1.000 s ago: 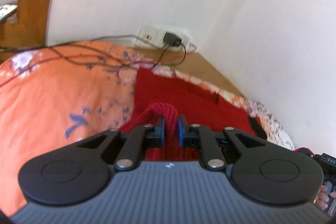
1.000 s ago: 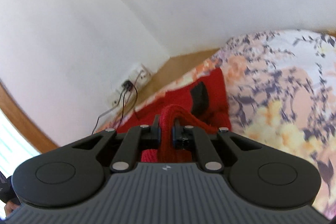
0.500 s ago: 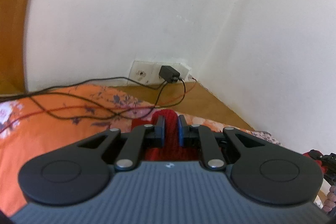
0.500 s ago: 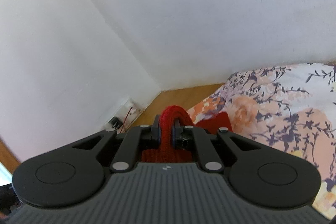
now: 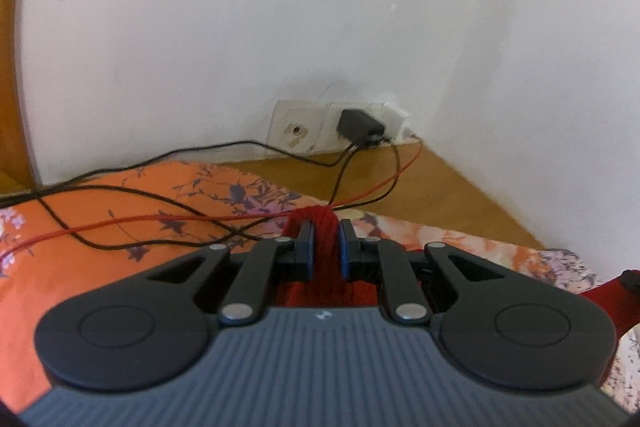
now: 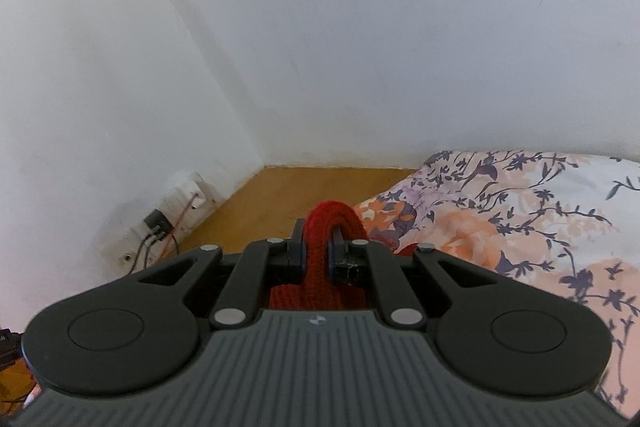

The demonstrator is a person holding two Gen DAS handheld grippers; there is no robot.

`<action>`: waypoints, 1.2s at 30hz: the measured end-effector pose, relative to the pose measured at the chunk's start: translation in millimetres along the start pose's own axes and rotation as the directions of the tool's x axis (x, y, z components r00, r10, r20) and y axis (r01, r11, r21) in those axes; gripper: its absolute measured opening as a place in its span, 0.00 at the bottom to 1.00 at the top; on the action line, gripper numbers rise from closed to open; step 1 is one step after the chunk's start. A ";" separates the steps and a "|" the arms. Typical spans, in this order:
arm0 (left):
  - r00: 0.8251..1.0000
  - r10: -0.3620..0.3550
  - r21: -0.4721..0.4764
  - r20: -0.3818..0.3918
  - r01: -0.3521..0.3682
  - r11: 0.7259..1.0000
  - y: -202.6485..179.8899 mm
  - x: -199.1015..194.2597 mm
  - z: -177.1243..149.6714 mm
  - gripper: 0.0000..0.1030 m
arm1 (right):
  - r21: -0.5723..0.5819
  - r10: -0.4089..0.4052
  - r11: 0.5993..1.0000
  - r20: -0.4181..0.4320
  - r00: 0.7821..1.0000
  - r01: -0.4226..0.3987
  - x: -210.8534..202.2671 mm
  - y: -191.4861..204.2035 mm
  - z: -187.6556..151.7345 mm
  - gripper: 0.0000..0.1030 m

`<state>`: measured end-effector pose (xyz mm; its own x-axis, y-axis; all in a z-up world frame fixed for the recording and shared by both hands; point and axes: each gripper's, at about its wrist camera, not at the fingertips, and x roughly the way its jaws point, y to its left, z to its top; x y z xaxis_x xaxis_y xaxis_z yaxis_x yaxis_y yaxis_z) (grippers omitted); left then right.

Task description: Fold small clothes

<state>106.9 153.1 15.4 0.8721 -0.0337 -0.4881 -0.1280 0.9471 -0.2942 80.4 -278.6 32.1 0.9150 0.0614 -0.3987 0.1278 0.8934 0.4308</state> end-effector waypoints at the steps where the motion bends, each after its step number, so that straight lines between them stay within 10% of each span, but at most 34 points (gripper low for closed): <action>1: 1.000 0.012 -0.001 -0.009 -0.012 1.000 0.3 7.1 -0.8 0.14 | -0.004 -0.009 1.000 -0.008 1.000 0.009 7.0 0.5 -0.7 0.09; 19: 0.981 0.140 0.046 -0.136 -0.135 0.990 9.6 77.4 -29.0 0.16 | -0.039 -0.108 0.994 -0.199 0.974 0.102 84.0 -34.2 -31.1 0.11; 30: 0.989 0.017 -0.064 -0.149 -0.027 0.998 9.7 44.7 -22.7 0.34 | 0.115 0.043 0.993 -0.300 0.953 -0.009 54.8 -39.8 -19.8 0.50; 36: 0.980 -0.043 -0.142 -0.195 0.015 0.990 9.3 48.8 -27.6 0.37 | 0.071 0.074 0.996 -0.332 0.940 -0.053 58.3 -28.1 -22.5 0.48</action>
<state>135.3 151.5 -33.9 0.7683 -0.1358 -0.6255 -0.1804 0.8917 -0.4152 121.6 -290.1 -21.4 0.7430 0.2714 -0.6118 0.1055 0.8552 0.5074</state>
